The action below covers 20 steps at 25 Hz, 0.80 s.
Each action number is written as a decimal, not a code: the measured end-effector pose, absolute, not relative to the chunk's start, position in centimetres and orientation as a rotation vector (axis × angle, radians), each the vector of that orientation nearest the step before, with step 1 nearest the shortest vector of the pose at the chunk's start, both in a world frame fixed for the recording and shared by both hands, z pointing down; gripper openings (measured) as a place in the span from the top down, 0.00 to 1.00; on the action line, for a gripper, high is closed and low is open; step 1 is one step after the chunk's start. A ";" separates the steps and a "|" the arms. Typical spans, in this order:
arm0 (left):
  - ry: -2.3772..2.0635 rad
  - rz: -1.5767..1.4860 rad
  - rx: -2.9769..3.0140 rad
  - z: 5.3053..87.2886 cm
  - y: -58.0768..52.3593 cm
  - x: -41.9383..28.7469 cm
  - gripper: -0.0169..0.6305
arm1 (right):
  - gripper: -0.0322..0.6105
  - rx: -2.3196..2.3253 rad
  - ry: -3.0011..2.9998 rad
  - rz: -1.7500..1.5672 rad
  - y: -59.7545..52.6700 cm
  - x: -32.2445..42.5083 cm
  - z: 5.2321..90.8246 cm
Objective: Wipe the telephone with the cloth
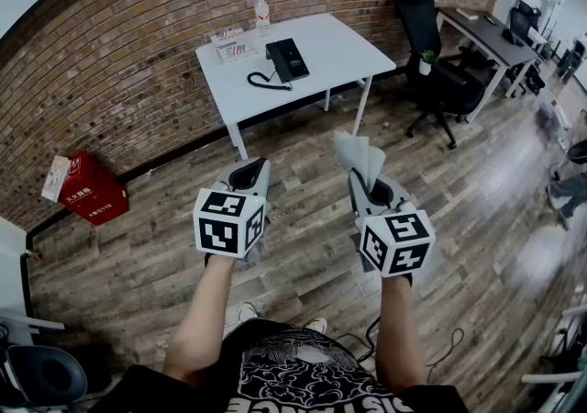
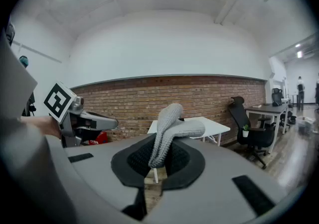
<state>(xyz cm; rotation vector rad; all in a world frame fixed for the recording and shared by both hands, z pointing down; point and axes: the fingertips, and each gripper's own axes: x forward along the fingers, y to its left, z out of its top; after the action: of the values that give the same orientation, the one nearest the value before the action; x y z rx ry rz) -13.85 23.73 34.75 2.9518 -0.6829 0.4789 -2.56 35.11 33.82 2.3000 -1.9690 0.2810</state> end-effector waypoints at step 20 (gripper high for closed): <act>-0.694 0.507 2.927 36.4 20.8 -6.6 0.96 | 0.93 2.241 -2.001 0.318 32.7 4.4 36.1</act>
<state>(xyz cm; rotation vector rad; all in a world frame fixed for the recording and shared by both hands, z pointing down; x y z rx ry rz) -6.63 20.85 36.42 2.9273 -0.6945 0.5065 4.39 32.70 36.15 2.2409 -2.0009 0.3180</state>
